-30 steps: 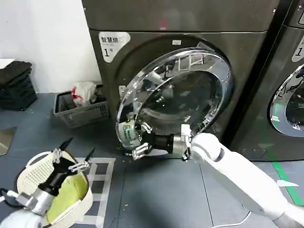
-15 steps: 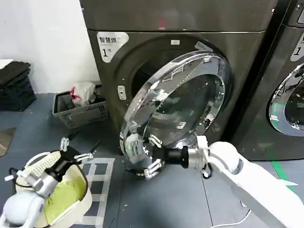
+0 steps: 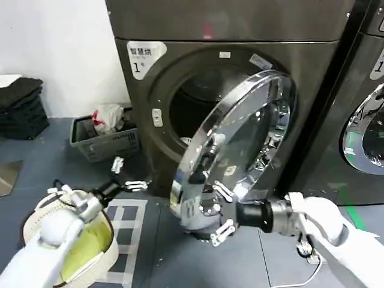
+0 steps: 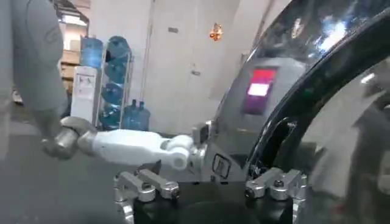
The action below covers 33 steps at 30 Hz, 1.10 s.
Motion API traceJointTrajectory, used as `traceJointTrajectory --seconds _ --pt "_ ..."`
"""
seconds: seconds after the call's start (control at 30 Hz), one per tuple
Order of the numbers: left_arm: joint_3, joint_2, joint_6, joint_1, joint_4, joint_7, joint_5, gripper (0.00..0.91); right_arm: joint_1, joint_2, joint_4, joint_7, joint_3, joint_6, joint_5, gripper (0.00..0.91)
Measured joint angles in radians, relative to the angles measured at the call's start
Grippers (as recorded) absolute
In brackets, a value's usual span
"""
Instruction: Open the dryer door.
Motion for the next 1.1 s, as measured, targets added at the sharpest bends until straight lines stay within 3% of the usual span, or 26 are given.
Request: traceJointTrajectory --seconds 0.37,0.73,1.1 --pt "0.251 -0.047 -0.018 -0.201 0.052 0.018 0.001 0.907 -0.357 0.077 0.042 0.088 0.368 0.028 -0.083 0.907" --pt "0.444 -0.113 -0.04 -0.337 0.097 0.028 -0.014 0.907 -0.705 0.301 0.135 0.267 0.753 0.05 -0.112 0.907" --pt "0.557 -0.154 -0.052 -0.424 0.129 0.025 -0.027 0.907 -0.877 0.582 0.171 0.499 1.043 0.031 -0.253 0.907"
